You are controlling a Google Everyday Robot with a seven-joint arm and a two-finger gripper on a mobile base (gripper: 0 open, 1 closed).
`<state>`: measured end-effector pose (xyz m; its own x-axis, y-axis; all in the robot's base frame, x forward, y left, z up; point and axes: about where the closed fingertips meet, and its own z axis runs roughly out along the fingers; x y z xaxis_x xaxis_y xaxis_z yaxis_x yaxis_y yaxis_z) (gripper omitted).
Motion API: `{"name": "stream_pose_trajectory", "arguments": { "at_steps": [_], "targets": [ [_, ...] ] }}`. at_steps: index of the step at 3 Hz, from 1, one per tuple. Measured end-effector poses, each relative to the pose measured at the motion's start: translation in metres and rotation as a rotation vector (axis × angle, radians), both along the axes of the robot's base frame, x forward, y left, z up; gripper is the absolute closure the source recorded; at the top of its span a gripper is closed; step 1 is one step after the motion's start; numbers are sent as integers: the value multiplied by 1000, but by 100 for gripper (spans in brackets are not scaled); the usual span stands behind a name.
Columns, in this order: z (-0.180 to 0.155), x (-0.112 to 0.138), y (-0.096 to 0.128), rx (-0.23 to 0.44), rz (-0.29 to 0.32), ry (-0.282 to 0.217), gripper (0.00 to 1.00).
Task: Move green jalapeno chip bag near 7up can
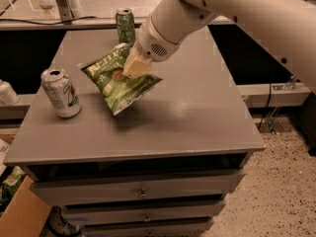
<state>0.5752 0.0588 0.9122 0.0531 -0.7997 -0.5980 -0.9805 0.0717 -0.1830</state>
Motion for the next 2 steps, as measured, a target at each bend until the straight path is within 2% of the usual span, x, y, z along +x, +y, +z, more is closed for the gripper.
{"name": "stream_pose_trajectory", "arguments": {
  "at_steps": [1,2],
  "targets": [
    [0,0,0,0,0,0,100],
    [-5,-3,23,10,28,5,100]
  ]
}}
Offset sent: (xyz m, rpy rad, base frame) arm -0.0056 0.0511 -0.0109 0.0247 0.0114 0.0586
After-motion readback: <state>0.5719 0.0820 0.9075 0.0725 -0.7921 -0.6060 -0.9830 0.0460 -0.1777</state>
